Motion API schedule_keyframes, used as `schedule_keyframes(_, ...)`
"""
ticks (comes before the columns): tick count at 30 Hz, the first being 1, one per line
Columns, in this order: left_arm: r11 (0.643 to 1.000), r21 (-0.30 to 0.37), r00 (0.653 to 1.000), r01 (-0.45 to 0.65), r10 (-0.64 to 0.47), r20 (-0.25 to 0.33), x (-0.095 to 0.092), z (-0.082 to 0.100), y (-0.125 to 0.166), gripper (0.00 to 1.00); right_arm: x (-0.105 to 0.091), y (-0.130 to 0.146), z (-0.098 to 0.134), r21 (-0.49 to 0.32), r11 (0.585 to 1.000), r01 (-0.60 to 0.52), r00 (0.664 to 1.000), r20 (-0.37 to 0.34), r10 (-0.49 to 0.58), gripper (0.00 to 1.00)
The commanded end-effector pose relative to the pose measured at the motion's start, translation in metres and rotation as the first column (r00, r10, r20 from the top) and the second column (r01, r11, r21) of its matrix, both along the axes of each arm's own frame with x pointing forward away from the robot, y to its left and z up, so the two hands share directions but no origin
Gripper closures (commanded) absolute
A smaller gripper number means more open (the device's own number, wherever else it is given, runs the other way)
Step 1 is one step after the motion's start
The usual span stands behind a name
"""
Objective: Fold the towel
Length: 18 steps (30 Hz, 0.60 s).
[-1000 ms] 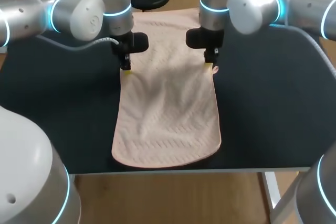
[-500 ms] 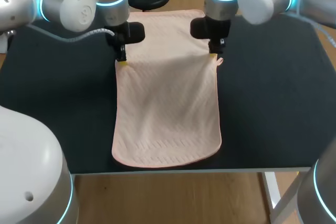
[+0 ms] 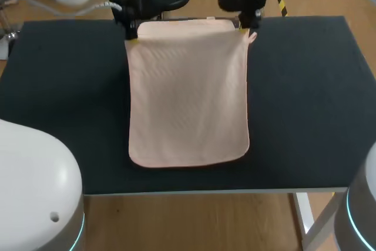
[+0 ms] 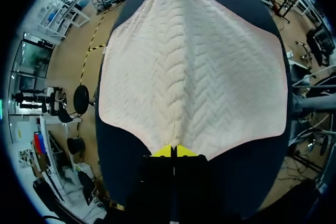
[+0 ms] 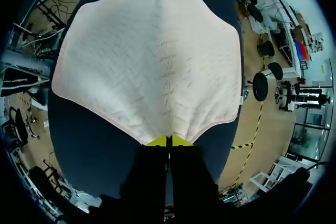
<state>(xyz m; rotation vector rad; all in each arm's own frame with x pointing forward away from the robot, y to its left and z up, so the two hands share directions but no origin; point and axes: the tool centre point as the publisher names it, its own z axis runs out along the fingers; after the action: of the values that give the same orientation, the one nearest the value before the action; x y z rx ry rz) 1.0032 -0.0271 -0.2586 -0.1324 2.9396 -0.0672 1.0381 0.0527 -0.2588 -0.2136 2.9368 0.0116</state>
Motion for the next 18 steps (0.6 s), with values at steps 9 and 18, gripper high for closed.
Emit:
schedule_keyframes(9,0.999,0.054,1.000,0.006,-0.007,0.024,0.023,0.116,-0.004,1.00,0.005,-0.018,0.117,0.034,0.998,-0.058,0.997,0.050,0.057,1.00)
schedule_keyframes(18,0.998,0.060,0.992,0.024,-0.031,0.126,0.063,0.163,-0.005,1.00,0.048,-0.017,0.172,0.050,0.993,-0.106,0.982,0.162,0.097,1.00)
